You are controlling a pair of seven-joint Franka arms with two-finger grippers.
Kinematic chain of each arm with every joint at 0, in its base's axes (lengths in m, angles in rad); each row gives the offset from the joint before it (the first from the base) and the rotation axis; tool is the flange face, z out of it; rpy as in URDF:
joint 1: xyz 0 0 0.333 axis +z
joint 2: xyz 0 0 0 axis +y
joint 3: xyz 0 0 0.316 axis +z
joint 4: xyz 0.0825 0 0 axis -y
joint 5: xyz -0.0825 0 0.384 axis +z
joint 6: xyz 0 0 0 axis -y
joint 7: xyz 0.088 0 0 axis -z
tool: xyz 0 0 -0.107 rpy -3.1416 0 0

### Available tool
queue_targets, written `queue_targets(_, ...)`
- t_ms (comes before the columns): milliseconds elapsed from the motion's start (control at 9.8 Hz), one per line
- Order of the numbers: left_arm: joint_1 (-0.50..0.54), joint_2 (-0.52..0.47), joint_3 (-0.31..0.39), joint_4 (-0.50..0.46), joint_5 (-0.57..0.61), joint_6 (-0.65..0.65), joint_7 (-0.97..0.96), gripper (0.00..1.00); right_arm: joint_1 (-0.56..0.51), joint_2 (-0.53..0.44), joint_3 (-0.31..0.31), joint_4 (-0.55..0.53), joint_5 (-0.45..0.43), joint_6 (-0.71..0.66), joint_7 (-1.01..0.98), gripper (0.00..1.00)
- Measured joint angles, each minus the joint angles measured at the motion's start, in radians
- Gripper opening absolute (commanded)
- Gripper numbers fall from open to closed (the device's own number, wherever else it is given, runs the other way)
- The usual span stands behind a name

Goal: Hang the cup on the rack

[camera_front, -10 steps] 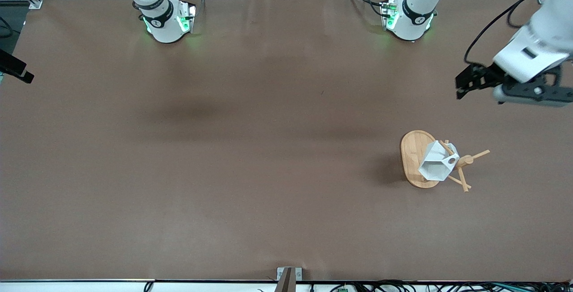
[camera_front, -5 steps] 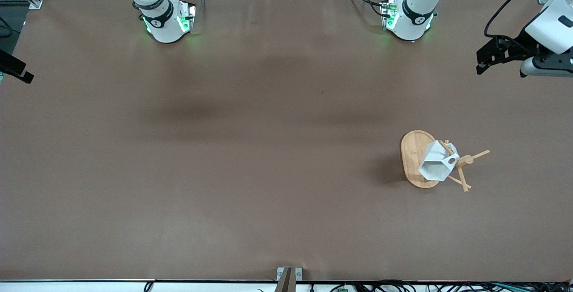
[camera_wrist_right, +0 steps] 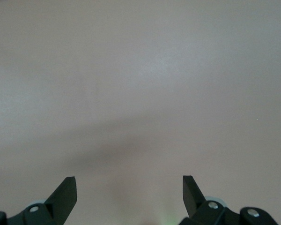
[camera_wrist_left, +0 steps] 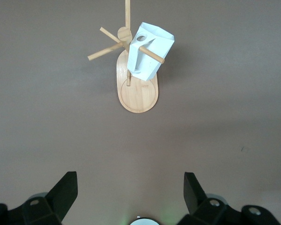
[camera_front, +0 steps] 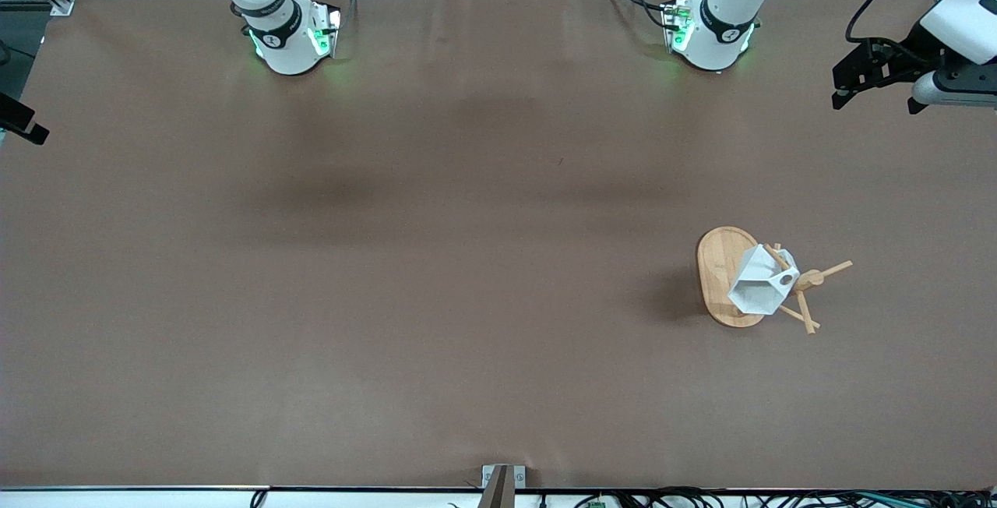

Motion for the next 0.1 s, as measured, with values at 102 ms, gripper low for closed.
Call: queue_targets(102, 0.006, 0.006, -0.013, 0.005, 0.000, 0.000, 0.000, 1.00, 0.000, 0.000, 0.000, 0.000, 0.000, 0.000, 0.000, 1.00)
